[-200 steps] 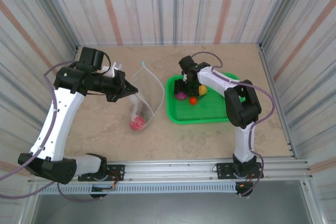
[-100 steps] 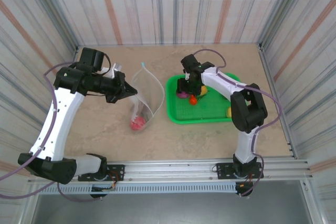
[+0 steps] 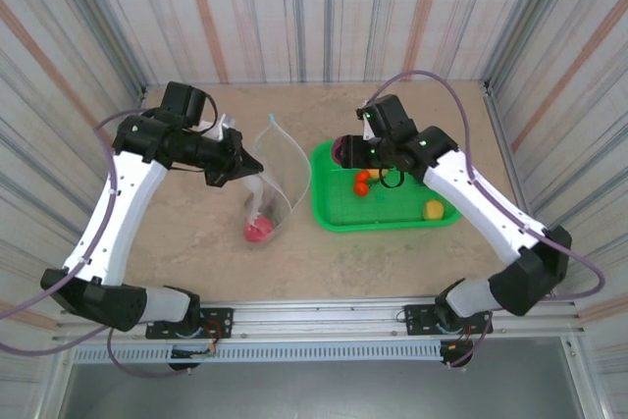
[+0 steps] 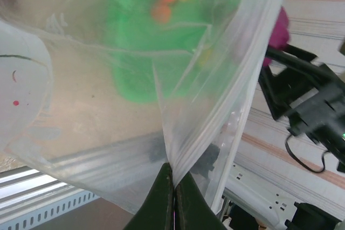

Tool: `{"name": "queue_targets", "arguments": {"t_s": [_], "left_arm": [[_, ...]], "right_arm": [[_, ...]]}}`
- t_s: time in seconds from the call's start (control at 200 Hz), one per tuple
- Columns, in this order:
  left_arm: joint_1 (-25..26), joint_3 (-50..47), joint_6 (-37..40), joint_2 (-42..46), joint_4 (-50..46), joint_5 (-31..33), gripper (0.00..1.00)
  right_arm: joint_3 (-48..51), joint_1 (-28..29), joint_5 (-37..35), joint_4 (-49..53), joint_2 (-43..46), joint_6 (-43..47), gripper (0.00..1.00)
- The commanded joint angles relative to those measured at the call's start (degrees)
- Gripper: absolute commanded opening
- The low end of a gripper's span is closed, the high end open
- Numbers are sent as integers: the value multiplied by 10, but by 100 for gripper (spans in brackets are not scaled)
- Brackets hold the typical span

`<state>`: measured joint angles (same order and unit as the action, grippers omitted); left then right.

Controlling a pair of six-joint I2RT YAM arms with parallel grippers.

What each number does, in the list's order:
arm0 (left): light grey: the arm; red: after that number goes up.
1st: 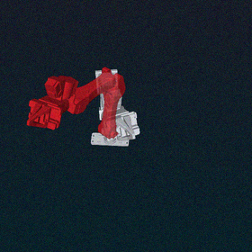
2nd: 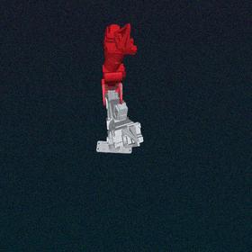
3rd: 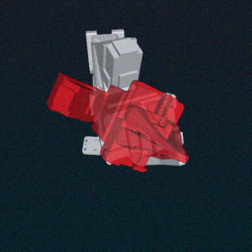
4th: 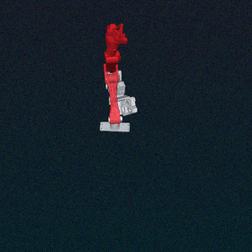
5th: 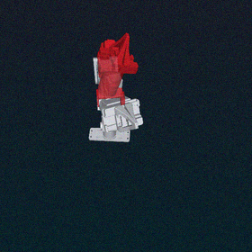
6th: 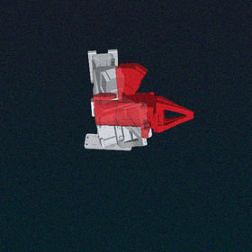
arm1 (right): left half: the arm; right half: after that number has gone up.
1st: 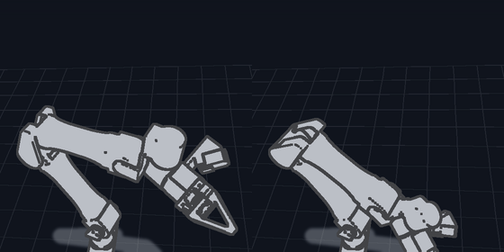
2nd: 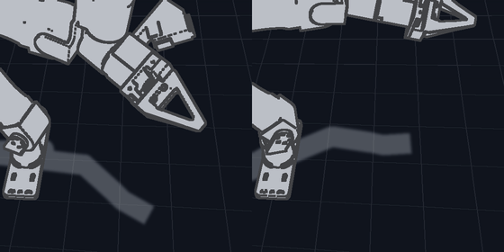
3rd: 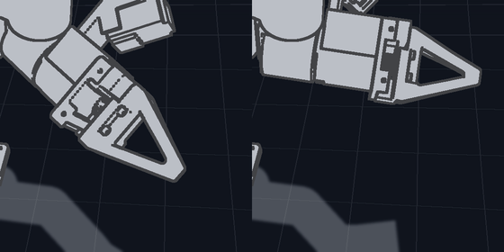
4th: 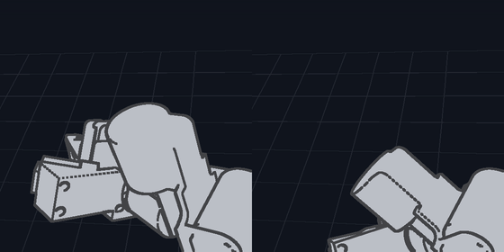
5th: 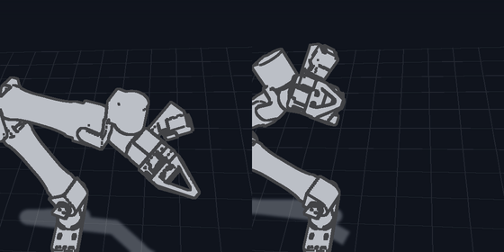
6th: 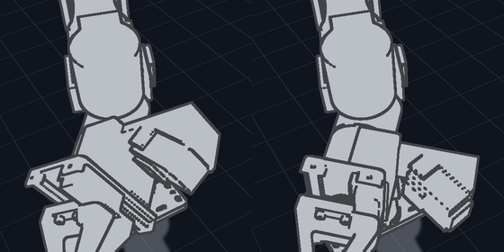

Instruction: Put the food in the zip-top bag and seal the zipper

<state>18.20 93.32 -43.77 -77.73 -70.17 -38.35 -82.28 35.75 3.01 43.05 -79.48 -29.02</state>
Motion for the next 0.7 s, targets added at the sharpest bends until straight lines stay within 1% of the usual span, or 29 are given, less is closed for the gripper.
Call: {"name": "queue_targets", "arguments": {"t_s": [0.0, 0.08, 0.24, 0.291, 0.446, 0.601, 0.696], "left_arm": [[7, 35, -5, -14, 4, 4, 0], [7, 48, -4, -21, 1, 4, 0], [8, 62, -4, -28, -6, 2, 0], [7, 65, -4, -28, -7, 0, 0], [8, 76, 5, -29, -27, -2, 0], [7, 94, 16, -28, -51, 0, 0], [7, 97, 18, -27, -63, 5, 0]], "right_arm": [[-54, 21, 16, 6, 33, 25, 68], [-87, 43, 17, 7, 36, 40, 68], [-138, 86, 74, -7, 20, 66, 69], [-150, 101, 78, 1, 6, 75, 70], [-183, 139, 66, 32, -49, 107, 70], [-213, 165, 23, 75, -102, 119, 70], [-212, 183, -14, 70, -116, 125, 71]]}}
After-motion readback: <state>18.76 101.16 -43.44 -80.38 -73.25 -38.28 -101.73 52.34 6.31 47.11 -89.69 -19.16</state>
